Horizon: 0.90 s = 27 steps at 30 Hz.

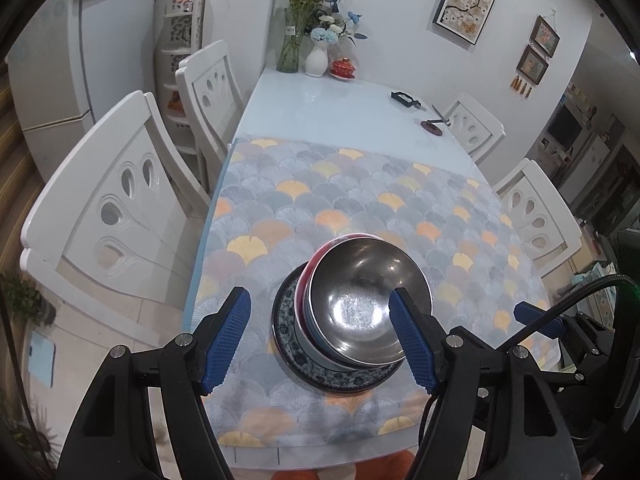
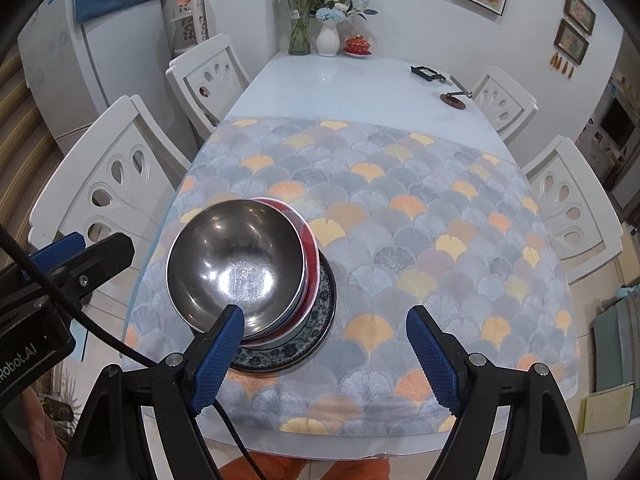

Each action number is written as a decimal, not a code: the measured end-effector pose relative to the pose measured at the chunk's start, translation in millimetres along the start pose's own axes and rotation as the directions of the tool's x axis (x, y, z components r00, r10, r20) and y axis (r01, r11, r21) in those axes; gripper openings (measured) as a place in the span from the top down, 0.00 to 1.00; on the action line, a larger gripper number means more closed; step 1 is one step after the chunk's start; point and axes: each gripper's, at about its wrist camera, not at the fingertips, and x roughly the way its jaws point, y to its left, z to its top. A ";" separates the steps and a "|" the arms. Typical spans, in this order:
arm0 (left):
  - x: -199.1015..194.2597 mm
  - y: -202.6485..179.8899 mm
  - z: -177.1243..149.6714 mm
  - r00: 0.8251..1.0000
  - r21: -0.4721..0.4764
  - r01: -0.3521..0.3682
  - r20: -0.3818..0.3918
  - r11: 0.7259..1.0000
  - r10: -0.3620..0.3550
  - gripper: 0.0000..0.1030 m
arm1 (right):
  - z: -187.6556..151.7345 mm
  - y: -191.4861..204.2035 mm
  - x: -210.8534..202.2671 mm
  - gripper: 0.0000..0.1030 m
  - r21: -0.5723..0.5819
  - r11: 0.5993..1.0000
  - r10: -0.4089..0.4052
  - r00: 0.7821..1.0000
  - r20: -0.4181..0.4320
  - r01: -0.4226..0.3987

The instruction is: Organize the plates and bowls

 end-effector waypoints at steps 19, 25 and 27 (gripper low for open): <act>10.7 -4.3 0.5 0.997 0.028 -0.065 -0.045 0.997 0.066 0.31 | -0.4 0.0 9.7 0.21 -0.018 1.000 -0.005 0.999 -0.036 0.004; 13.8 -5.4 -0.4 0.993 0.038 -0.088 -0.076 0.995 0.090 0.31 | -2.1 2.3 11.1 0.21 -0.029 1.000 -0.010 0.999 -0.046 0.008; 13.6 -7.0 -1.1 0.992 0.049 -0.102 -0.076 0.994 0.106 0.31 | -2.8 0.6 11.7 0.21 -0.021 1.000 -0.003 0.999 -0.053 0.002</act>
